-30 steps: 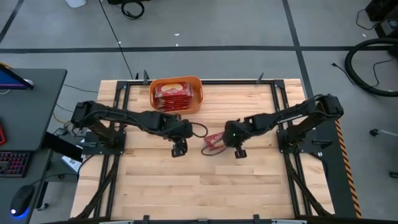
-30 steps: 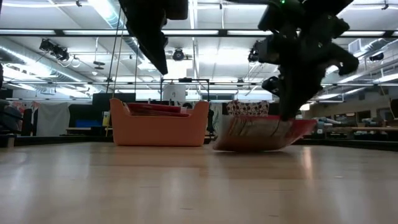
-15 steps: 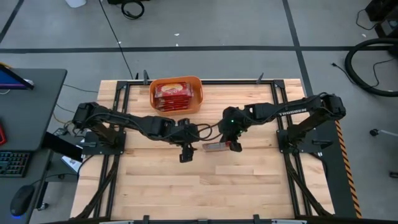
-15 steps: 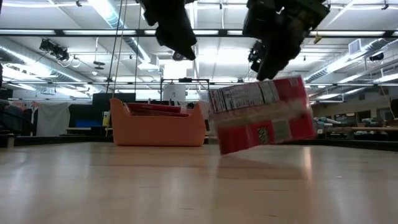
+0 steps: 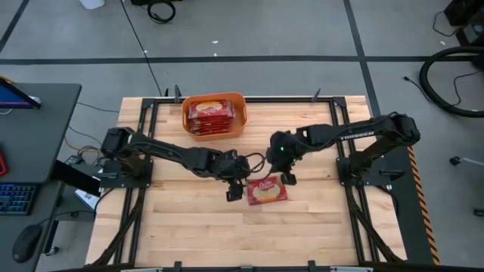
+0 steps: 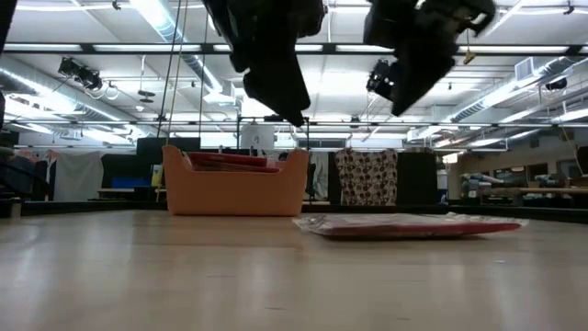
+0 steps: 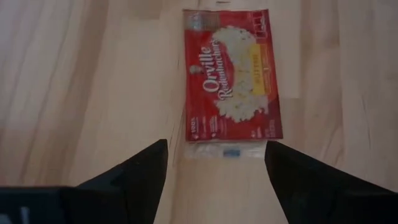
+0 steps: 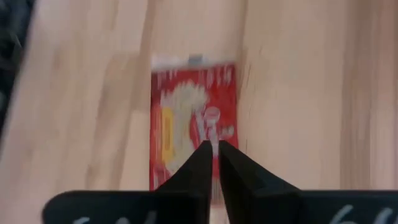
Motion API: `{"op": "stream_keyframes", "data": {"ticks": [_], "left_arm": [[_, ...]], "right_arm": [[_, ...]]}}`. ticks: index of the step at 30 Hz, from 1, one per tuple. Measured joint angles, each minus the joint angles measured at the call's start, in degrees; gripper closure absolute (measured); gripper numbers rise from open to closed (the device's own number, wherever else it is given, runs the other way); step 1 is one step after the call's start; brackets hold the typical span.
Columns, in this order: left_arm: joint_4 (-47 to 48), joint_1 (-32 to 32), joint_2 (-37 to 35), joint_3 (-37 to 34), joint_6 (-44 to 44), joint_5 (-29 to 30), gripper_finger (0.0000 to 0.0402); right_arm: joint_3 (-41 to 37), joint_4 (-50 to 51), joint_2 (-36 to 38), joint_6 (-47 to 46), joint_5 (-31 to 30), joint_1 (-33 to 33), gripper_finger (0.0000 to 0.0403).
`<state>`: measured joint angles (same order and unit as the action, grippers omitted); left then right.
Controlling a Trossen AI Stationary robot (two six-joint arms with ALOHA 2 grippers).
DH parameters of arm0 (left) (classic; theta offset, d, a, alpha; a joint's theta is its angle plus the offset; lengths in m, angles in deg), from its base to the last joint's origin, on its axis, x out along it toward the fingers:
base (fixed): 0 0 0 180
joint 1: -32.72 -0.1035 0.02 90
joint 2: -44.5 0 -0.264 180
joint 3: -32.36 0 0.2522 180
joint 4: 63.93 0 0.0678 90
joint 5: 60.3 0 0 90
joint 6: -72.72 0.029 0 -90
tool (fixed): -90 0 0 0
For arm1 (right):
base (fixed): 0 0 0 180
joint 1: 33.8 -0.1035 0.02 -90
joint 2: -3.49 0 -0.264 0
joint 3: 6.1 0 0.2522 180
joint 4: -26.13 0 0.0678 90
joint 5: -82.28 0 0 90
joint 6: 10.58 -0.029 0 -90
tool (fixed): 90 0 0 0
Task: Sort popcorn bags into baskets
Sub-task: Put the red popcorn bag into the orange bin
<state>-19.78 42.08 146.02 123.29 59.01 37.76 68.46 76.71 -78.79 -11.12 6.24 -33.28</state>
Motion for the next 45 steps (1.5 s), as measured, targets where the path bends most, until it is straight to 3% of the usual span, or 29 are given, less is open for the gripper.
{"op": "stream_keyframes", "data": {"ticks": [6,12,20,29,39,45], "left_arm": [[-1.1,1.7,3.1,0.0,7.1,0.5,0.0132],[-1.8,4.0,8.6,0.0,19.3,1.3,0.0139],[-5.3,4.8,11.2,0.0,33.7,1.4,0.0185],[-7.8,4.7,14.3,0.0,47.2,0.9,0.0232],[-8.3,4.3,16.6,0.0,51.8,-2.4,0.0243],[-8.5,3.9,17.1,0.2,50.5,-3.3,0.0305]], "right_arm": [[-1.9,3.1,0.0,2.2,-7.7,-4.4,0.0348],[-5.1,2.7,0.0,-2.3,-7.9,-5.6,0.0346],[-11.1,2.1,0.0,-5.7,-4.8,-6.1,0.0345],[-12.1,0.5,0.0,-6.4,-4.9,-6.1,0.0345],[-12.1,-2.9,0.0,-8.8,-5.2,-6.1,0.0345],[-12.1,-3.4,0.1,-9.0,-3.5,-7.0,0.0345]]}}
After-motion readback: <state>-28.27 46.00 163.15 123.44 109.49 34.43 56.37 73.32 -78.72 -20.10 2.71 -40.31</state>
